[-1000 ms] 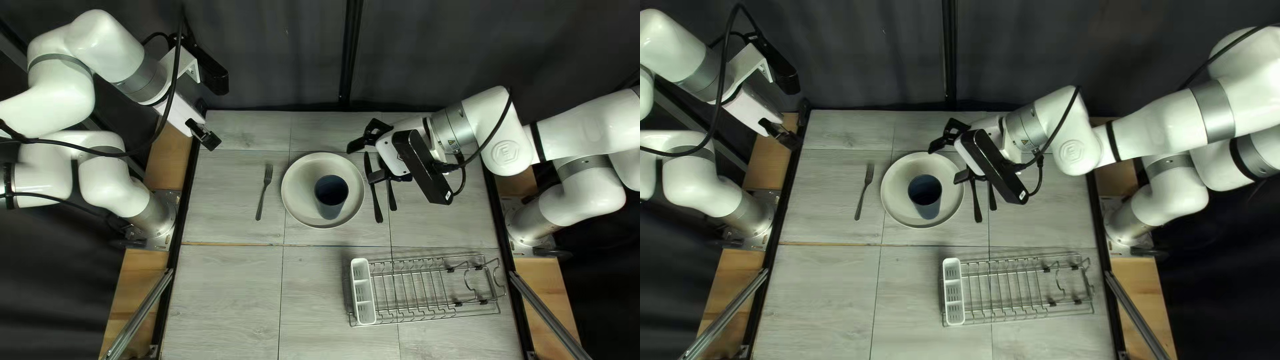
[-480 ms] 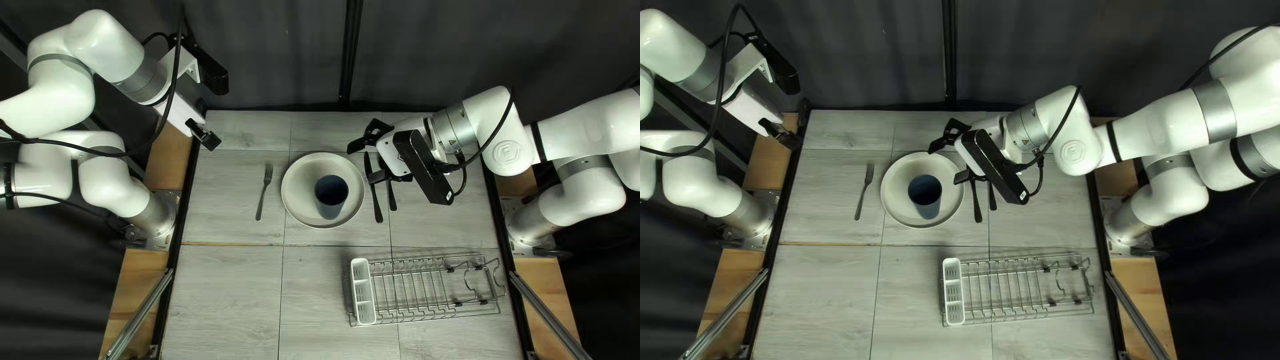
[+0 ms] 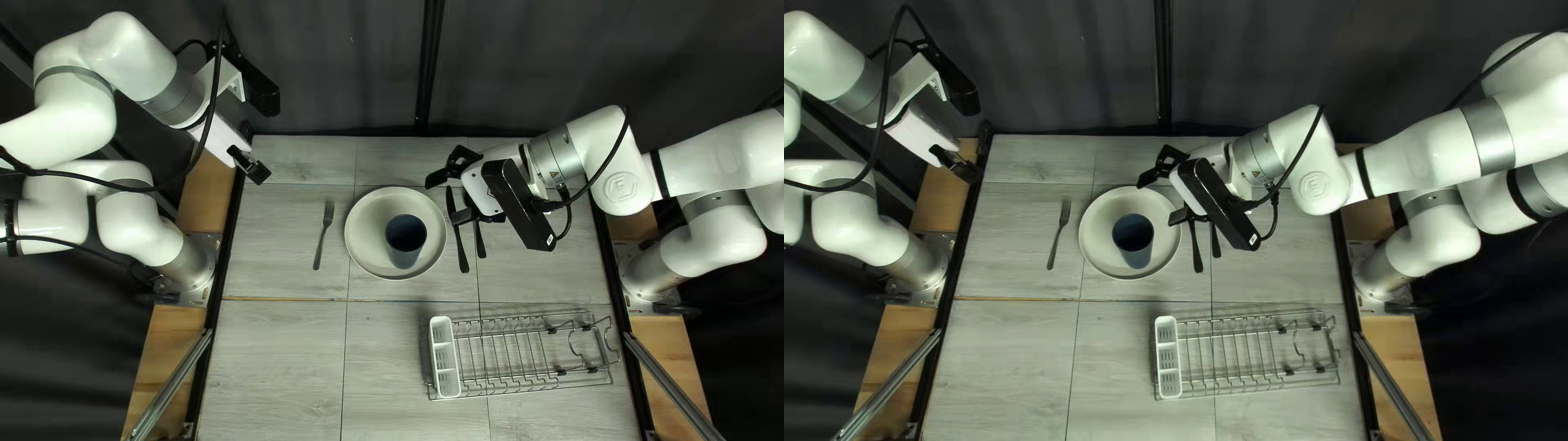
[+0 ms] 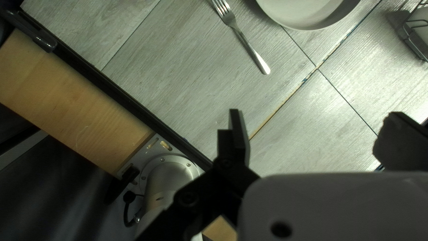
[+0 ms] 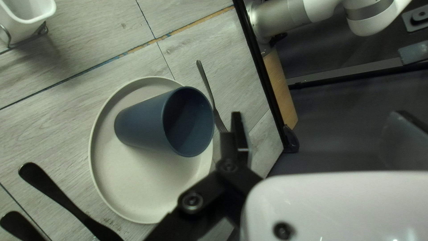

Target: Pick up and place plate onto table. Place down one fork to the left of the plate. Place spoon and knife to the right of the plate. Place cup above the knife and spoon

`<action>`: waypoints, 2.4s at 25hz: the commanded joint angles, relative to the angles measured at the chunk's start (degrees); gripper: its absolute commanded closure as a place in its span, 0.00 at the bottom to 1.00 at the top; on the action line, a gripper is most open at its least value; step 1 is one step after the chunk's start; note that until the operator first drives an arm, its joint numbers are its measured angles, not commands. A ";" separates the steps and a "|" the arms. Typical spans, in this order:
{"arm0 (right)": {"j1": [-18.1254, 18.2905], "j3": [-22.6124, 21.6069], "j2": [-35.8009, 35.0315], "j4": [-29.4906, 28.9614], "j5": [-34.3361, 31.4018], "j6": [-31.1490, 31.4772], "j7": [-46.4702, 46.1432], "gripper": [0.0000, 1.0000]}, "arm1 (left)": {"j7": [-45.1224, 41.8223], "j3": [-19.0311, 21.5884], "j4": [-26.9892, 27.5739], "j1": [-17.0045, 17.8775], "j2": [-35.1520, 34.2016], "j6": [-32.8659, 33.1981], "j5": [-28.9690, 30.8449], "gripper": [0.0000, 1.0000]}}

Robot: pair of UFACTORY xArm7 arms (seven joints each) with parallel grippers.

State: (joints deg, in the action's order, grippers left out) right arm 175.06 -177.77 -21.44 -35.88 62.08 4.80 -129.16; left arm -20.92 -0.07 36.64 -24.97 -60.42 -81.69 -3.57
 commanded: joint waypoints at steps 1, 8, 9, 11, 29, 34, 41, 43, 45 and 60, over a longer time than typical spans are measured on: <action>0.00 -0.01 -0.03 0.01 0.00 0.01 0.02 0.00 | 0.00 0.00 0.00 0.00 0.00 0.00 0.00 0.00; 0.00 -0.01 -0.03 0.01 0.00 0.01 0.02 0.00 | 0.00 0.00 0.00 0.00 0.00 0.00 0.00 0.00; 0.00 -0.01 -0.03 0.01 0.00 0.01 0.02 0.00 | 0.00 0.00 0.00 0.00 0.00 0.00 0.00 0.00; 0.00 -0.01 -0.03 0.01 0.00 0.01 0.02 0.00 | 0.00 0.00 0.00 0.00 0.00 0.00 0.00 0.00; -3.00 1.57 2.66 -2.16 5.20 -2.80 -1.69 0.00 | 0.00 0.00 0.00 0.00 0.00 0.00 0.00 0.00; -3.00 1.57 2.66 -2.16 5.20 -2.80 -1.69 0.00 | 0.00 0.00 0.00 0.00 0.00 0.00 0.00 0.00; -3.01 0.91 2.05 -2.13 5.39 -3.63 -0.89 0.00 | 0.00 0.00 0.00 0.00 0.00 0.00 0.00 0.00; -3.01 0.91 2.05 -2.13 5.39 -3.63 -0.89 0.00 | 0.00 0.00 0.00 0.00 0.00 0.00 0.00 0.00; -3.01 0.91 2.05 -2.13 5.39 -3.63 -0.89 0.00 | 0.00 0.00 0.00 0.00 0.00 0.00 0.00 0.00; -3.01 0.91 2.05 -2.13 5.39 -3.63 -0.89 0.00 | 0.00 0.00 0.00 0.00 0.00 0.00 0.00 0.00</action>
State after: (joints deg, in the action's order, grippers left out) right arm 172.05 -176.86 -19.39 -38.01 67.47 1.17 -130.05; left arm -20.92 -0.07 36.64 -24.97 -60.42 -81.69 -3.57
